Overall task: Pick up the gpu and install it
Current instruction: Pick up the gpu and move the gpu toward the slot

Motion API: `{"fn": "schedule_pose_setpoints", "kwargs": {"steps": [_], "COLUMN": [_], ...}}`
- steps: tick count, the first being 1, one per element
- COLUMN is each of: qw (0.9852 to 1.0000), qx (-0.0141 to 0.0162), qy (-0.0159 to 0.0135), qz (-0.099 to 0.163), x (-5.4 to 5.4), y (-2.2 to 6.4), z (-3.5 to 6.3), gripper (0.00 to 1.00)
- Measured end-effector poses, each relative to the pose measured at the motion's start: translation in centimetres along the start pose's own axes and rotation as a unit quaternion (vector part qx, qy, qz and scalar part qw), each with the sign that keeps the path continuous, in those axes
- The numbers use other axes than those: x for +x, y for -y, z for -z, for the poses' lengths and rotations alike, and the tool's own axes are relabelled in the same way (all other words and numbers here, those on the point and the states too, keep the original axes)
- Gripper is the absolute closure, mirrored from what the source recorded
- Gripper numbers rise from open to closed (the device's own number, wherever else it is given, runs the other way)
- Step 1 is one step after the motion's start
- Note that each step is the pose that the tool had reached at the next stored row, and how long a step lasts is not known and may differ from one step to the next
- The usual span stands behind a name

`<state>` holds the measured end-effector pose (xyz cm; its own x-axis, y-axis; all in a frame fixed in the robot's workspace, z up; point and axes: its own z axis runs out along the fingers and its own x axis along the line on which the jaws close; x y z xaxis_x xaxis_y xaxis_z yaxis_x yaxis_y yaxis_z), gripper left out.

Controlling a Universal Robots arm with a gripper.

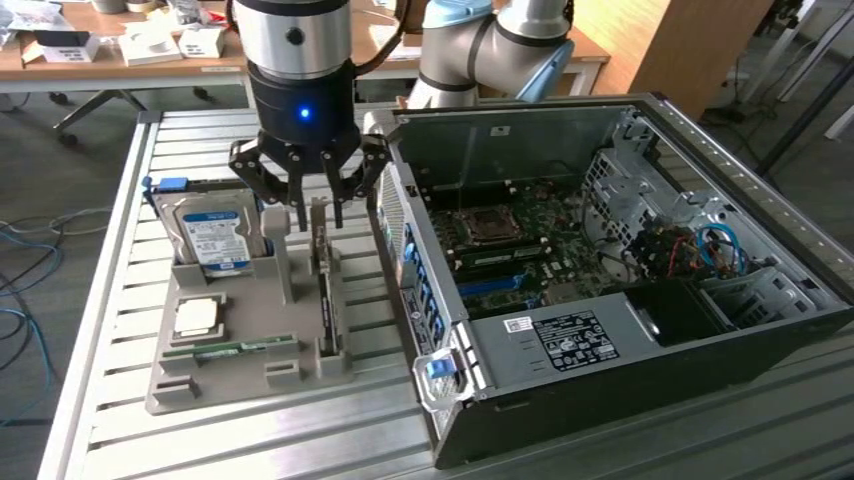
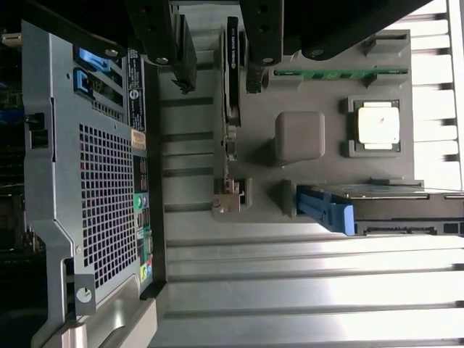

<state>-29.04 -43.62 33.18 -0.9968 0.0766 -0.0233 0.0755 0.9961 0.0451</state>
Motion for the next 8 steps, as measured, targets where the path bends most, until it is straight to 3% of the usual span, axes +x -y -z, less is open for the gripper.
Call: {"fn": "schedule_pose_setpoints", "kwargs": {"steps": [8], "qw": [1.0], "qx": [0.0], "qy": [0.0], "qz": [0.0], "x": [0.03], "y": [0.05], "z": [-1.19], "gripper": [0.58]}}
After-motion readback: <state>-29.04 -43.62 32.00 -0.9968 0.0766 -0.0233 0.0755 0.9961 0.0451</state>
